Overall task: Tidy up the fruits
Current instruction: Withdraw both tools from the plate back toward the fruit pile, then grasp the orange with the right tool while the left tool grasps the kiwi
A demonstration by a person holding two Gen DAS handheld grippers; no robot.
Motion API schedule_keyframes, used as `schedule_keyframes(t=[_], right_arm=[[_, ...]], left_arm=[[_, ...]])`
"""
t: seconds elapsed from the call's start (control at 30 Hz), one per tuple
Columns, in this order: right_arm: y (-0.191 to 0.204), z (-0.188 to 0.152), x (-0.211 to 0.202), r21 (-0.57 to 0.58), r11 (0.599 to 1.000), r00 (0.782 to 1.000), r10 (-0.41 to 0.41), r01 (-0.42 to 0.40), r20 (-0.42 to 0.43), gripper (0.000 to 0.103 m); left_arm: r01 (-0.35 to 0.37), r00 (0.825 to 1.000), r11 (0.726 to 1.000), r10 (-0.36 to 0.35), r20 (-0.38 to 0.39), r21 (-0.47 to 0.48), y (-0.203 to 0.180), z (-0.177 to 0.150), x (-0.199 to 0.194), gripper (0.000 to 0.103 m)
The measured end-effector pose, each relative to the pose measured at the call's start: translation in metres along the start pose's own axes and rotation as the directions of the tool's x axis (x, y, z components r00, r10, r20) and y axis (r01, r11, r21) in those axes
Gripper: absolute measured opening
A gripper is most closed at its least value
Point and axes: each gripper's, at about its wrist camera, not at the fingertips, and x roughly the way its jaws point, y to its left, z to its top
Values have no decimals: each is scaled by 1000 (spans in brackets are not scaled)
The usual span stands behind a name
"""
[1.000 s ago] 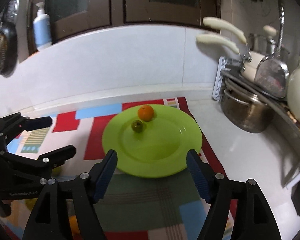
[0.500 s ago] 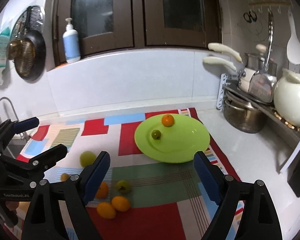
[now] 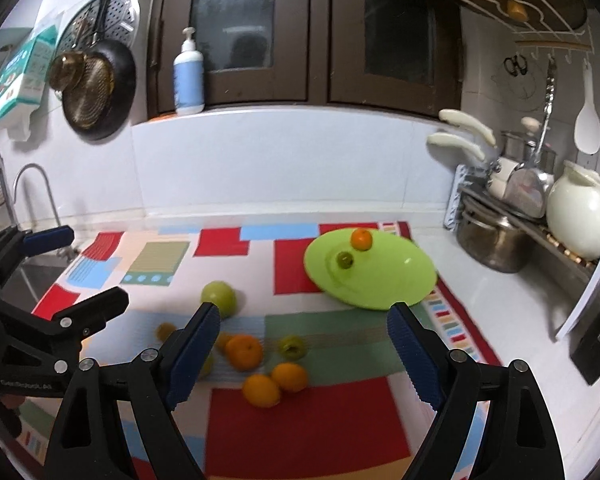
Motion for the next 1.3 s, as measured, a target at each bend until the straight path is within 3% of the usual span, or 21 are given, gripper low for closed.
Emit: schedule_keyframes(t=[0.3, 0.63, 0.9, 1.3], right_arm=[[30, -20, 15, 13, 1000, 997, 8, -7, -75, 86], [44, -42, 48, 64, 995, 982, -60, 73, -179, 85], [40, -58, 70, 118, 987, 962, -79, 113, -262, 75], [30, -72, 91, 185, 976, 941, -46, 113, -335, 57]], left_arm=[[0, 999, 1000, 0, -51, 14, 23, -27, 11, 102], [60, 989, 997, -53, -139, 50, 38, -50, 55, 92], [156, 969, 986, -139, -204, 66, 33, -64, 88, 83], [251, 938, 966, -229, -261, 57, 21, -65, 121, 57]])
